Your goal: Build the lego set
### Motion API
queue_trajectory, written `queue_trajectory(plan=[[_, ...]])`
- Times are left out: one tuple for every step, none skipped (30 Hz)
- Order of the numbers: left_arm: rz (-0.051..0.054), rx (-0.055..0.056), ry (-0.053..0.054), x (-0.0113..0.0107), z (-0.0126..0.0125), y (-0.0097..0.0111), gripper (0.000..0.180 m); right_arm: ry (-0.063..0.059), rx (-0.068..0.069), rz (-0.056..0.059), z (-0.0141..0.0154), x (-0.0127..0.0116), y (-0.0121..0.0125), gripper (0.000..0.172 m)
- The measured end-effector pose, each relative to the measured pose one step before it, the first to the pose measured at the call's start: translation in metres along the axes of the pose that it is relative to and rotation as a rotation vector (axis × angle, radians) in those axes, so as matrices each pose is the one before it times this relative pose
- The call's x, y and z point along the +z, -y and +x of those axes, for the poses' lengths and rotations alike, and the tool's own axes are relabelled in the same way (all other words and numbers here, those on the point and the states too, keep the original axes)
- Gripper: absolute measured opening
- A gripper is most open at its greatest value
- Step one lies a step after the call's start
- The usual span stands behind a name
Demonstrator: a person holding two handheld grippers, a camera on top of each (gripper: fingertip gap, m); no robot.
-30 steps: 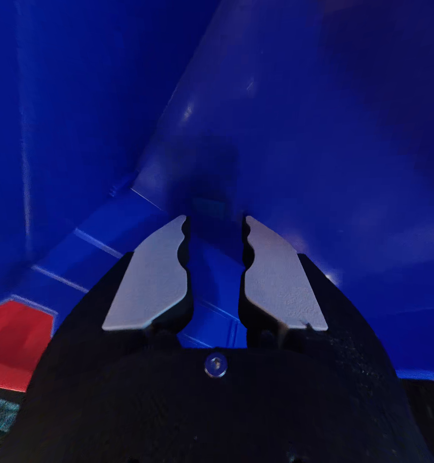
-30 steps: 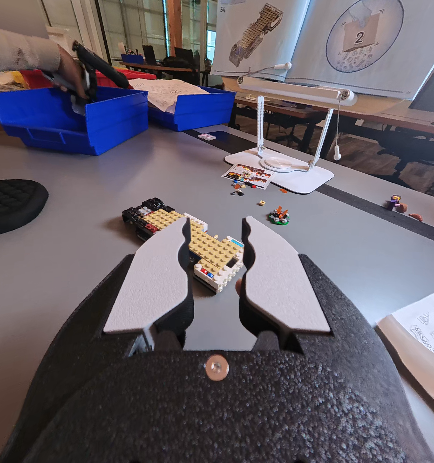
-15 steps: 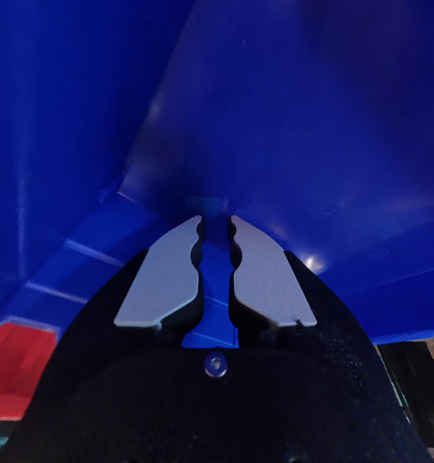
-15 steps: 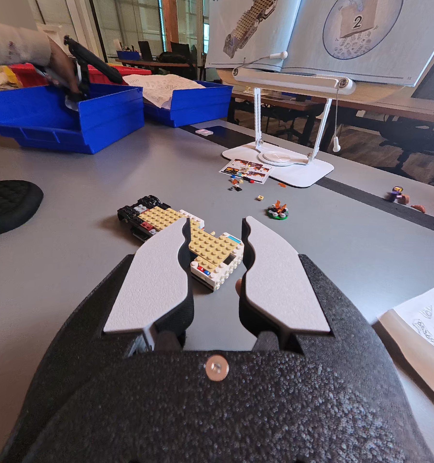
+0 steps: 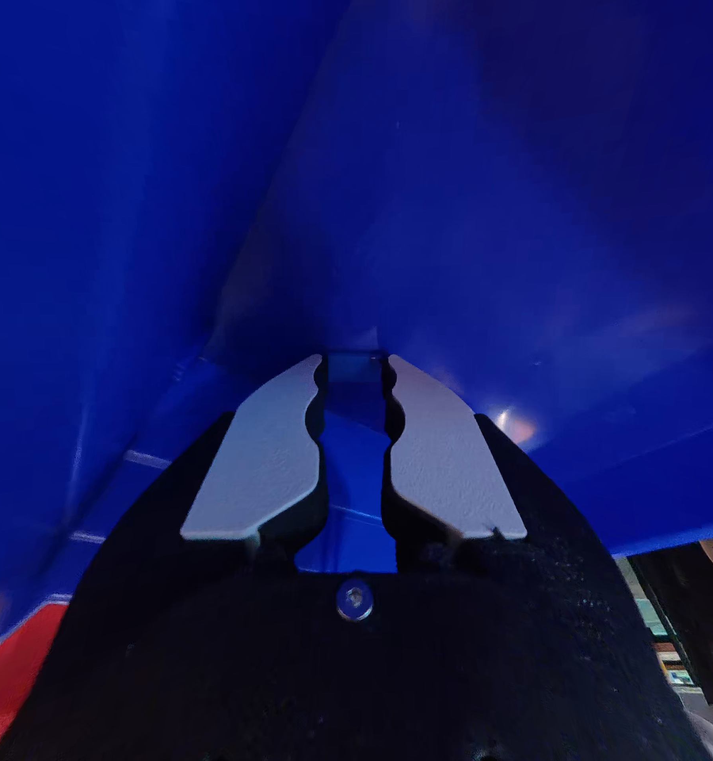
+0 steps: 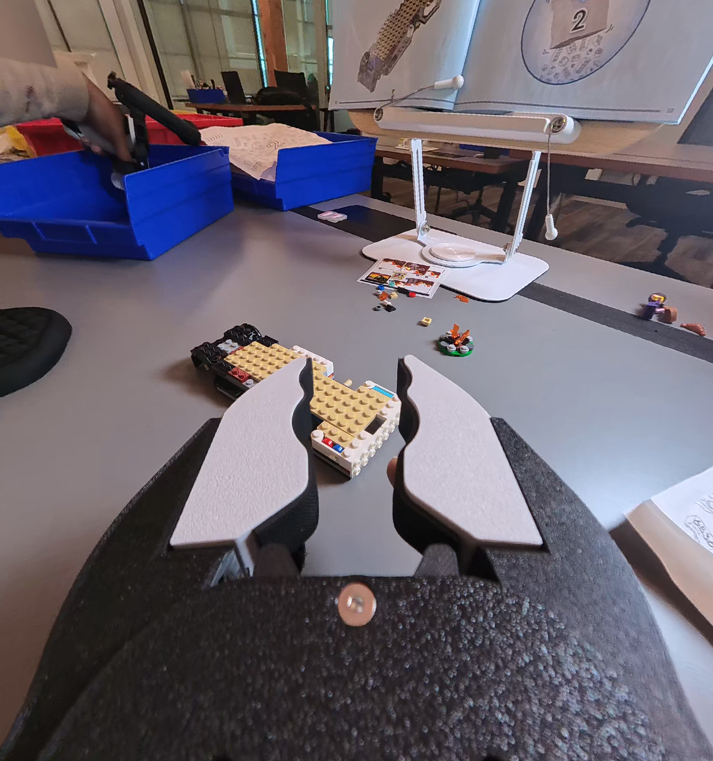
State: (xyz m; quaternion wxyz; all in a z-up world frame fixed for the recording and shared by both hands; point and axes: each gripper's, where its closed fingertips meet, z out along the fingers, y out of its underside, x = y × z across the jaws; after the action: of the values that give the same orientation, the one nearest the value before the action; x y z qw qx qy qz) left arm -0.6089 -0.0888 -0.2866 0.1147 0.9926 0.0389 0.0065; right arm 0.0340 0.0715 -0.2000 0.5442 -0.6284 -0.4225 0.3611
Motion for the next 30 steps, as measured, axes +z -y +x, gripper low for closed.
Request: queue_trajectory(plan=[[-0.0009, 0.0006, 0.0018, -0.00003, 0.00014, 0.00016, 0.025, 0.0021, 0.003, -0.0024, 0.00009, 0.00029, -0.00035, 0.039], [-0.0005, 0.0039, 0.0007, -0.00008, 0.00085, 0.00013, 0.024, 0.0024, 0.0022, -0.0029, -0.00007, 0.00038, -0.00029, 0.039], [-0.0004, 0.0054, -0.017, -0.00001, 0.00359, -0.00059, 0.024, 0.0017, 0.0009, -0.0017, -0.00007, 0.00041, -0.00024, 0.039], [-0.0047, 0.0106, -0.0341, -0.00005, 0.00678, -0.00181, 0.024, 0.0007, -0.0012, 0.0, -0.00023, 0.00002, 0.0, 0.039], [-0.0168, 0.0183, -0.009, 0.00059, 0.00377, -0.00316, 0.025, 0.0009, -0.0033, 0.0008, -0.00048, -0.00009, 0.00018, 0.039], [-0.0128, 0.02, 0.0117, 0.00051, 0.00113, -0.00211, 0.024, 0.0008, -0.0044, 0.0009, -0.00051, -0.00001, 0.00011, 0.039], [-0.0099, 0.0139, 0.0022, 0.00054, 0.00262, -0.0019, 0.024, 0.001, -0.0047, 0.0014, -0.00061, -0.00003, 0.00027, 0.039], [-0.0068, 0.0075, -0.0133, 0.00044, 0.00494, -0.00184, 0.025, 0.0027, -0.0039, 0.0019, -0.00088, 0.00001, 0.00034, 0.039], [0.0036, 0.0135, -0.0102, 0.00016, 0.0047, -0.00088, 0.025, 0.0036, -0.003, 0.0016, -0.00111, 0.00008, 0.00032, 0.039], [0.0092, 0.0154, 0.0001, -0.00091, 0.0037, -0.00049, 0.025, 0.0041, -0.0031, 0.001, -0.00114, 0.00026, 0.00027, 0.039], [0.0093, 0.0172, 0.0007, -0.00285, 0.00431, -0.00102, 0.025, 0.0042, -0.0038, 0.0003, -0.00126, 0.00005, 0.00016, 0.039], [0.0158, 0.0204, 0.0039, -0.00554, 0.00504, -0.0007, 0.025, 0.0034, -0.0046, 0.0011, -0.00118, 0.00006, 0.00037, 0.039], [0.0199, 0.0212, 0.0126, -0.00901, 0.00541, 0.00011, 0.025, 0.0031, -0.0048, 0.0024, -0.00112, -0.00017, 0.0006, 0.039], [0.0312, 0.0347, 0.0174, -0.01328, 0.00748, 0.00193, 0.024, 0.0036, -0.004, 0.0028, -0.00118, -0.00001, 0.00067, 0.039], [0.0491, 0.0464, 0.022, -0.01786, 0.00998, 0.0053, 0.024, 0.0038, -0.0031, 0.0033, -0.00098, 0.00012, 0.00085, 0.039], [0.062, 0.0481, 0.0269, -0.02155, 0.01192, 0.00958, 0.024, 0.0038, -0.0021, 0.0039, -0.00095, 0.0002, 0.00093, 0.039], [0.0676, 0.0553, 0.0346, -0.02301, 0.01328, 0.01417, 0.024, 0.0038, -0.0021, 0.0045, -0.00086, 0.00027, 0.0011, 0.039], [0.0693, 0.0645, 0.035, -0.02163, 0.01531, 0.01908, 0.024, 0.0028, -0.0037, 0.0048, -0.00071, 0.00026, 0.00115, 0.039], [0.07, 0.0715, 0.01, -0.01727, 0.02076, 0.02384, 0.024, 0.001, -0.0055, 0.005, -0.0007, 0.00035, 0.00129, 0.039], [0.0577, 0.0814, 0.0028, -0.00991, 0.02336, 0.02643, 0.024, 0.0003, -0.0064, 0.005, -0.0007, 0.0002, 0.0013, 0.039], [0.0423, 0.0939, 0.0065, -0.00148, 0.0237, 0.02696, 0.024, 0.0004, -0.0071, 0.0042, -0.0009, -0.00005, 0.00119, 0.039], [0.033, 0.0928, -0.0019, 0.00628, 0.02367, 0.02668, 0.024, -0.0021, -0.0073, 0.0028, -0.00065, -0.0005, 0.00098, 0.039], [0.0296, 0.0813, -0.0249, 0.01352, 0.02413, 0.02596, 0.024, -0.0045, -0.0078, 0.0021, -0.00032, -0.00076, 0.00078, 0.039], [0.0122, 0.0657, -0.0391, 0.02006, 0.02188, 0.02261, 0.024, -0.0046, -0.0075, 0.0029, -0.00013, -0.00095, 0.00086, 0.039], [-0.0093, 0.0511, -0.0223, 0.0242, 0.01454, 0.01797, 0.024, -0.0043, -0.0052, 0.0041, 0.00007, -0.00083, 0.001, 0.039], [-0.0135, 0.0417, -0.0218, 0.02509, 0.01031, 0.01602, 0.024, -0.003, -0.0022, 0.0032, 0.00021, -0.00057, 0.00067, 0.039], [-0.0084, 0.0324, -0.0289, 0.02365, 0.00763, 0.01546, 0.024, -0.001, 0.0003, 0.0004, 0.00019, -0.00018, 0.00022, 0.039], [-0.0047, 0.0204, -0.018, 0.02059, 0.00261, 0.01462, 0.024, -0.0013, 0.0011, -0.0009, 0.00004, 0.00004, -0.00021, 0.039], [-0.0108, 0.0134, -0.0238, 0.01692, 0.00127, 0.01212, 0.024, -0.0013, -0.0007, -0.0007, 0.00002, -0.00011, -0.00018, 0.039], [-0.0138, 0.0179, -0.0148, 0.01313, -0.00101, 0.01, 0.024, -0.0008, -0.0025, -0.0014, -0.00014, -0.00013, -0.00035, 0.039]])
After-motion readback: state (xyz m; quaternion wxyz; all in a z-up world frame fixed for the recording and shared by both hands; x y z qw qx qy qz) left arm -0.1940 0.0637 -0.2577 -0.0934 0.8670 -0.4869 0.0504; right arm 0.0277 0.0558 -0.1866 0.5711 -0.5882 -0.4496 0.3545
